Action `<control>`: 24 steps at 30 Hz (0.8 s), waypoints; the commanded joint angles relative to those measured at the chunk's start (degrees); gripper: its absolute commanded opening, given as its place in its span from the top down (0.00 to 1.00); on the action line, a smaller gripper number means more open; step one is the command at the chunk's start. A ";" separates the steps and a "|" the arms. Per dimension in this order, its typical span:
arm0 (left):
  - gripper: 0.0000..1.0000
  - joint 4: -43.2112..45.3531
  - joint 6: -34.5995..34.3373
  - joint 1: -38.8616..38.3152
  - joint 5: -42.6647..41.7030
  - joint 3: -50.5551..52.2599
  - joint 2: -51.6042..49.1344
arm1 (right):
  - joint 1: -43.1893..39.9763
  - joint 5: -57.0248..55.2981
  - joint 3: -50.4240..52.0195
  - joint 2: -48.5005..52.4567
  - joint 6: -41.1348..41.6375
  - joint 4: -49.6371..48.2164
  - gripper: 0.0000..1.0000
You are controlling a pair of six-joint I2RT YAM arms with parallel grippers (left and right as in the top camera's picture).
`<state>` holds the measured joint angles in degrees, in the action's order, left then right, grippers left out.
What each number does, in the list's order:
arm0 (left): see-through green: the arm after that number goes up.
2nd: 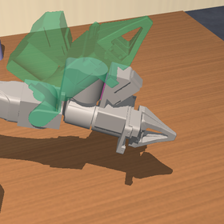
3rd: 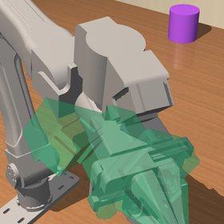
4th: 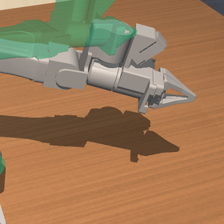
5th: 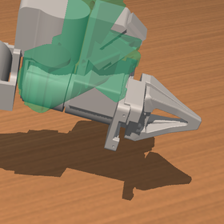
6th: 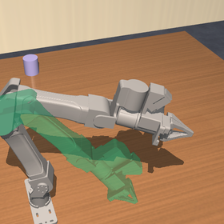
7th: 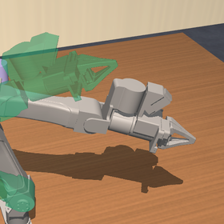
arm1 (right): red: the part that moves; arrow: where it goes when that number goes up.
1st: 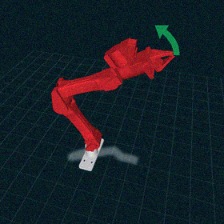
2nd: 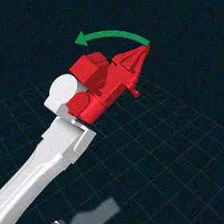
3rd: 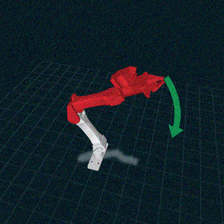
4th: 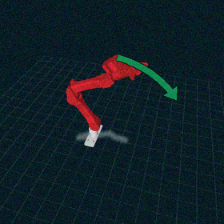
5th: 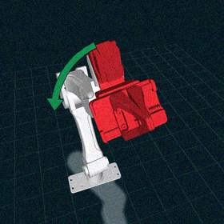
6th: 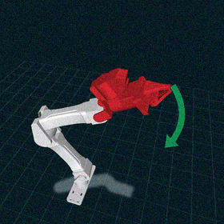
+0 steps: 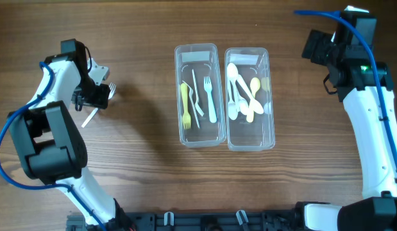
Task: Pack container
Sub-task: 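Lower the left gripper and grasp the last white fork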
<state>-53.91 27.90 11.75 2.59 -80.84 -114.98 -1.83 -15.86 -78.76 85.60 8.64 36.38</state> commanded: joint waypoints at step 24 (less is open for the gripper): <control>0.50 3.78 6.40 0.04 -3.45 0.37 -3.02 | -0.07 -0.22 -0.42 0.31 -1.01 -0.11 0.00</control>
<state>-50.09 32.38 11.75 0.93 -80.84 -117.01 -1.83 -15.86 -78.76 85.60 8.64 36.38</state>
